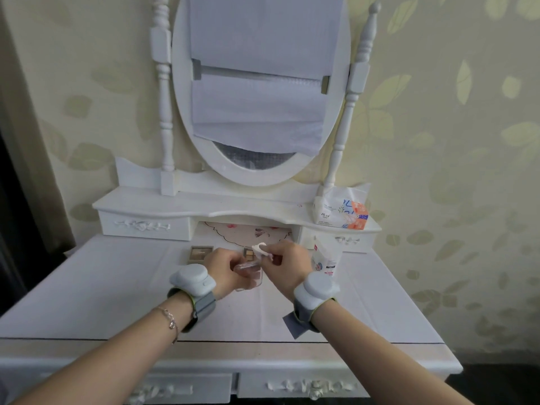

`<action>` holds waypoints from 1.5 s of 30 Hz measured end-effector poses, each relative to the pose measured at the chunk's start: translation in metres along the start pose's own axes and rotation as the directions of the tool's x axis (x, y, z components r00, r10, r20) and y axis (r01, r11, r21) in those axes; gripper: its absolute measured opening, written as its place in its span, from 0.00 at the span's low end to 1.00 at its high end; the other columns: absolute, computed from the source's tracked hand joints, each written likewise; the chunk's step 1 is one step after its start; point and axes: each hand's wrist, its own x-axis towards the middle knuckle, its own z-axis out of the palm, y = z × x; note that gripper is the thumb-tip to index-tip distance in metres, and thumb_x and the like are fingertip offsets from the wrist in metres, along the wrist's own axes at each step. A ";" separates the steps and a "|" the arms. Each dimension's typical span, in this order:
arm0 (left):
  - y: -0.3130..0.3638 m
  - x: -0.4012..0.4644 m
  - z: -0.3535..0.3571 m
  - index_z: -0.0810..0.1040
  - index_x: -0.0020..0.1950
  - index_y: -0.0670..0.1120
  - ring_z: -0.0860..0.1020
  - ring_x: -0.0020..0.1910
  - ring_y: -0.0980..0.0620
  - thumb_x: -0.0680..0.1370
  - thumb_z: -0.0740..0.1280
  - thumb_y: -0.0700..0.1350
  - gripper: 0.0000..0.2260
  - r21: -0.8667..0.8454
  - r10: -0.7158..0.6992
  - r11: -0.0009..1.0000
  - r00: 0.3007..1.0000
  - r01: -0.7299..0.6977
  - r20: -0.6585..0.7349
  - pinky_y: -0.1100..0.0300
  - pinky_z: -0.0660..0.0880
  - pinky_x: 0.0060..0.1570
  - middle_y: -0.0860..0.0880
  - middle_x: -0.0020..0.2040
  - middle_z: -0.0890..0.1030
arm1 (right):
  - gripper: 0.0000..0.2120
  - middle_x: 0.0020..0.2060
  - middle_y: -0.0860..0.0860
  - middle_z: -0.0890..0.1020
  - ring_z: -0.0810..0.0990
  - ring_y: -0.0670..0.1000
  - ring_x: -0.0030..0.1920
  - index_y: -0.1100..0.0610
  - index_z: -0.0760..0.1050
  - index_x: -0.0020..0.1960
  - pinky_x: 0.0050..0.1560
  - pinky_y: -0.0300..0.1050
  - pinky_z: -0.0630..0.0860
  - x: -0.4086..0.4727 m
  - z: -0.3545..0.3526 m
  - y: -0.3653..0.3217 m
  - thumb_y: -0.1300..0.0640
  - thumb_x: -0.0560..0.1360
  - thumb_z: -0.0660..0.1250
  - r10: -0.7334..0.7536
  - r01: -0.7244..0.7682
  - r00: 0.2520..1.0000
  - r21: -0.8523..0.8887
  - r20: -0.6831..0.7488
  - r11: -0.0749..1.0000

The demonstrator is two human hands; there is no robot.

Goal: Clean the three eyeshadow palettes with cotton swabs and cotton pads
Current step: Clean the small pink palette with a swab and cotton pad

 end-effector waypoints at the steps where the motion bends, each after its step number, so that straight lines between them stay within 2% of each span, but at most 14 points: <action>1: 0.000 -0.001 -0.001 0.78 0.30 0.49 0.68 0.25 0.59 0.61 0.77 0.47 0.09 0.019 0.001 1.000 1.000 -0.001 -0.002 0.72 0.63 0.25 0.53 0.25 0.74 | 0.09 0.35 0.51 0.74 0.73 0.52 0.38 0.55 0.83 0.50 0.36 0.34 0.63 -0.001 0.002 0.000 0.58 0.75 0.64 -0.011 0.011 1.000 -0.022 -0.002 1.000; 5: 0.000 0.001 -0.004 0.79 0.31 0.47 0.67 0.27 0.56 0.61 0.75 0.48 0.07 0.062 -0.011 0.998 1.000 0.010 0.026 0.68 0.63 0.26 0.53 0.24 0.73 | 0.15 0.45 0.58 0.79 0.77 0.57 0.46 0.56 0.82 0.55 0.43 0.37 0.64 -0.002 0.004 -0.002 0.64 0.72 0.63 -0.094 0.098 0.995 -0.097 0.047 0.990; 9: 0.002 0.002 -0.004 0.69 0.22 0.47 0.59 0.25 0.57 0.61 0.72 0.45 0.13 0.045 -0.020 0.999 0.999 0.018 0.043 0.66 0.59 0.26 0.54 0.20 0.66 | 0.22 0.46 0.57 0.79 0.77 0.56 0.44 0.57 0.82 0.55 0.43 0.36 0.63 -0.001 0.002 -0.008 0.56 0.67 0.56 -0.176 0.188 0.977 -0.101 0.116 0.977; 14: 0.003 0.003 -0.006 0.72 0.21 0.49 0.62 0.23 0.58 0.63 0.72 0.44 0.13 0.165 -0.062 0.985 0.997 0.053 0.049 0.64 0.61 0.26 0.53 0.19 0.66 | 0.30 0.44 0.56 0.78 0.75 0.55 0.40 0.57 0.82 0.54 0.43 0.39 0.66 -0.002 0.008 -0.011 0.44 0.66 0.49 -0.223 0.241 0.958 -0.082 0.181 0.967; 17: 0.010 0.002 -0.005 0.68 0.24 0.48 0.66 0.29 0.53 0.66 0.70 0.46 0.14 0.299 -0.063 0.953 0.997 0.046 0.048 0.63 0.62 0.26 0.52 0.22 0.67 | 0.15 0.46 0.57 0.78 0.77 0.57 0.44 0.56 0.81 0.55 0.44 0.38 0.64 -0.001 0.008 -0.015 0.56 0.73 0.61 -0.218 0.237 0.958 -0.085 0.183 0.968; 20: 0.009 0.000 -0.004 0.72 0.21 0.49 0.60 0.25 0.56 0.62 0.72 0.48 0.13 0.087 -0.079 0.993 0.997 0.077 0.017 0.63 0.60 0.26 0.52 0.18 0.67 | 0.13 0.46 0.57 0.80 0.77 0.55 0.44 0.56 0.82 0.54 0.44 0.34 0.62 0.003 0.005 -0.013 0.63 0.72 0.66 -0.182 0.186 0.979 -0.043 0.095 0.982; 23: 0.004 0.001 -0.005 0.77 0.27 0.46 0.63 0.28 0.54 0.60 0.76 0.48 0.10 -0.093 -0.104 0.990 0.995 0.104 -0.002 0.63 0.61 0.31 0.53 0.22 0.70 | 0.11 0.37 0.54 0.79 0.72 0.48 0.37 0.56 0.83 0.52 0.37 0.33 0.61 0.008 -0.003 -0.003 0.62 0.72 0.67 -0.112 0.113 0.993 -0.018 0.031 0.993; 26: 0.007 0.008 -0.008 0.82 0.37 0.43 0.71 0.32 0.52 0.51 0.77 0.54 0.21 -0.221 -0.115 0.969 0.993 0.109 -0.018 0.60 0.66 0.39 0.51 0.29 0.77 | 0.08 0.27 0.49 0.70 0.65 0.45 0.31 0.55 0.85 0.45 0.33 0.35 0.62 0.009 -0.006 0.011 0.62 0.72 0.67 0.057 -0.061 0.998 0.198 0.026 0.978; 28: 0.011 0.013 -0.010 0.82 0.39 0.42 0.72 0.33 0.52 0.49 0.76 0.55 0.25 -0.220 -0.111 0.970 0.994 0.103 -0.022 0.59 0.67 0.40 0.50 0.31 0.77 | 0.10 0.25 0.49 0.68 0.64 0.47 0.30 0.53 0.83 0.37 0.33 0.39 0.61 0.006 -0.003 0.016 0.63 0.72 0.66 0.219 -0.233 0.972 0.423 0.082 0.876; 31: 0.014 0.015 -0.010 0.82 0.39 0.42 0.72 0.34 0.51 0.50 0.77 0.53 0.23 -0.241 -0.114 0.965 0.993 0.103 -0.032 0.59 0.67 0.41 0.50 0.31 0.76 | 0.12 0.24 0.50 0.69 0.64 0.49 0.29 0.59 0.79 0.31 0.37 0.43 0.62 0.004 0.004 0.017 0.67 0.71 0.65 0.331 -0.340 0.934 0.607 0.132 0.718; 34: 0.013 0.010 -0.007 0.83 0.38 0.44 0.75 0.35 0.51 0.54 0.80 0.49 0.18 -0.285 -0.121 0.953 0.992 0.106 -0.036 0.58 0.70 0.42 0.48 0.32 0.80 | 0.08 0.22 0.50 0.69 0.64 0.48 0.26 0.64 0.81 0.36 0.33 0.39 0.63 0.008 0.003 0.016 0.70 0.70 0.64 0.373 -0.382 0.915 0.624 0.152 0.682; 36: 0.012 0.007 -0.006 0.83 0.36 0.45 0.76 0.35 0.52 0.54 0.80 0.50 0.16 -0.320 -0.121 0.943 0.991 0.096 -0.060 0.60 0.70 0.41 0.51 0.32 0.80 | 0.09 0.21 0.49 0.71 0.65 0.47 0.25 0.61 0.82 0.36 0.30 0.37 0.65 0.008 0.003 0.019 0.70 0.69 0.65 0.399 -0.422 0.899 0.605 0.182 0.675; 41: 0.022 0.008 -0.004 0.82 0.39 0.42 0.77 0.32 0.55 0.61 0.80 0.43 0.12 -0.418 -0.144 0.905 0.982 0.080 -0.122 0.74 0.69 0.28 0.49 0.34 0.81 | 0.10 0.24 0.53 0.72 0.66 0.48 0.25 0.59 0.81 0.33 0.26 0.34 0.70 -0.003 0.017 0.019 0.71 0.68 0.67 0.477 -0.553 0.825 0.601 0.302 0.577; 45: 0.023 0.009 -0.001 0.79 0.37 0.44 0.75 0.31 0.55 0.63 0.79 0.42 0.10 -0.405 -0.130 0.912 0.981 0.063 -0.142 0.70 0.70 0.30 0.50 0.33 0.79 | 0.10 0.25 0.53 0.71 0.66 0.50 0.26 0.63 0.78 0.32 0.25 0.35 0.68 -0.001 0.018 0.016 0.74 0.68 0.66 0.523 -0.563 0.795 0.698 0.309 0.443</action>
